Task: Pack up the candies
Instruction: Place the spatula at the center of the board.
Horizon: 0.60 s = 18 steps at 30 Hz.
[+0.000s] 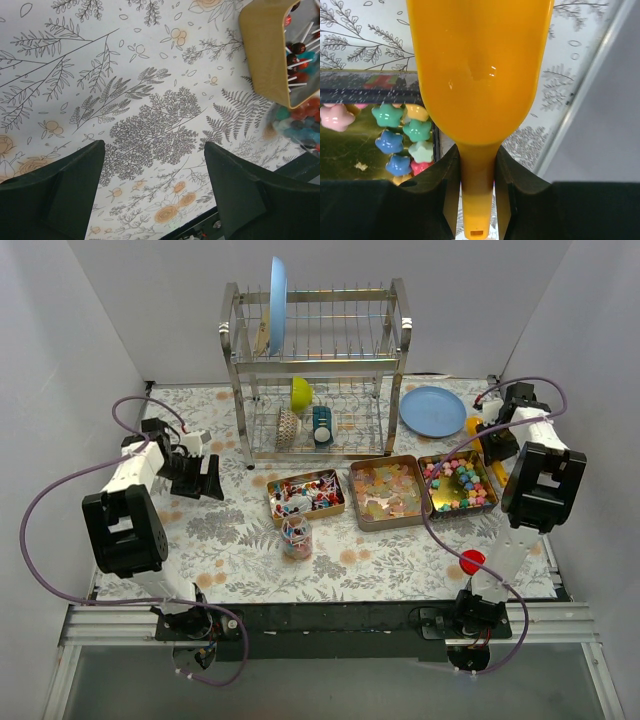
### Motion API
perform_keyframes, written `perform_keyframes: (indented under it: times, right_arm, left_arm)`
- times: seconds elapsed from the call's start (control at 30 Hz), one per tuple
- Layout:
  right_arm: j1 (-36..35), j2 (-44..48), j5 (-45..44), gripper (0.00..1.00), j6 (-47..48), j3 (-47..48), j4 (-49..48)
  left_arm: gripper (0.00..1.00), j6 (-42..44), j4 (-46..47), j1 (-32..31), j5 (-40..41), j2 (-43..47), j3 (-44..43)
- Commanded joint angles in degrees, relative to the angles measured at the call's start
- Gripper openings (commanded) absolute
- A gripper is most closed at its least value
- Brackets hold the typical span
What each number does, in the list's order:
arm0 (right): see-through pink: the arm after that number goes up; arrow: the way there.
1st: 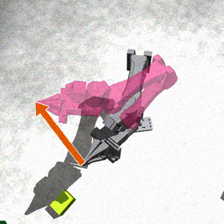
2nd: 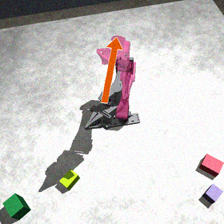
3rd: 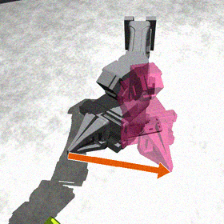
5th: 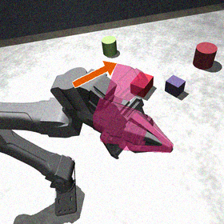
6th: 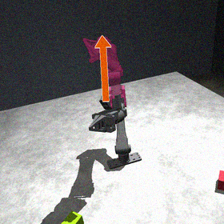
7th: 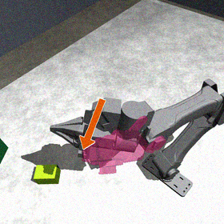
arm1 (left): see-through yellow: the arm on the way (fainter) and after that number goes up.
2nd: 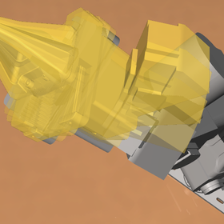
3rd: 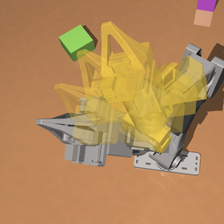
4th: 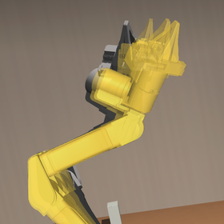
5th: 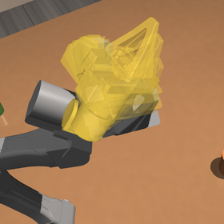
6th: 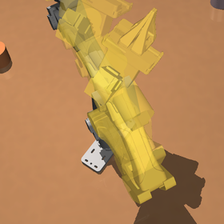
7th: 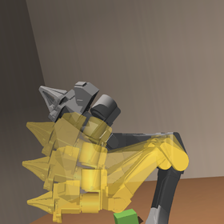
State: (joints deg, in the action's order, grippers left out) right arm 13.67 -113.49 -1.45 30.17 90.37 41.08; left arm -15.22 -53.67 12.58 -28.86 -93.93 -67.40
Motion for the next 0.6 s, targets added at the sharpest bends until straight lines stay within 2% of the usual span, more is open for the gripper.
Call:
perform_keyframes:
  times: [0.0,0.13,0.17,0.2,0.23,0.27,0.3,0.33,0.37,0.4,0.5,0.53,0.57]
  right_arm:
    - [1.0,-2.52,3.56,0.01,-0.91,3.67,1.99]
    - [1.97,-4.19,3.56,0.01,-0.56,4.38,1.37]
    - [2.06,-4.37,3.48,0.06,-0.29,4.29,1.55]
    - [2.06,-4.46,3.39,0.2,-0.12,4.29,1.89]
    - [2.06,-4.37,3.13,0.26,0.23,4.29,2.68]
    - [2.23,-4.02,3.3,0.52,0.32,4.12,3.04]
    - [2.24,-3.41,3.65,0.67,0.41,3.85,3.13]
    - [2.41,-1.49,4.87,0.69,0.76,2.98,3.3]
    - [2.5,-0.42,5.66,0.77,1.2,2.45,3.65]
    - [2.59,0.89,6.28,0.98,1.64,1.75,3.48]
    - [3.38,8.0,14.95,0.98,5.94,-2.55,2.26]
    - [4.16,12.98,18.38,0.98,8.21,-4.22,1.73]
    - [4.78,15.82,22.51,0.98,14.15,-8.32,1.64]
  left_arm:
    - [0.81,2.66,-4.07,0.25,3.2,-2.3,-4.06]
    - [0.81,2.74,-4.16,-0.36,3.19,-3.63,-5.37]
    - [0.81,3.0,-4.42,-0.36,3.37,-4.5,-5.81]
    - [0.82,3.18,-4.69,-0.36,3.46,-4.86,-6.86]
    - [0.83,3.36,-4.69,-0.36,3.81,-5.21,-7.22]
    - [0.9,3.36,-4.08,-0.27,3.99,-5.3,-7.4]
    - [0.91,2.92,-3.55,-0.36,4.16,-5.39,-7.4]
    - [0.92,2.66,-3.03,-0.36,4.16,-5.39,-7.4]
    - [0.98,2.22,-2.06,-0.36,3.9,-5.47,-7.14]
    - [0.98,1.17,-1.44,-0.36,3.9,-5.3,-6.87]
    - [0.98,-2.17,3.03,-0.45,5.48,-4.34,-4.94]
    - [0.98,-4.44,4.26,-0.54,6.09,-3.9,-4.33]
    - [0.98,-5.07,6.1,-0.54,6.53,-3.72,-3.54]
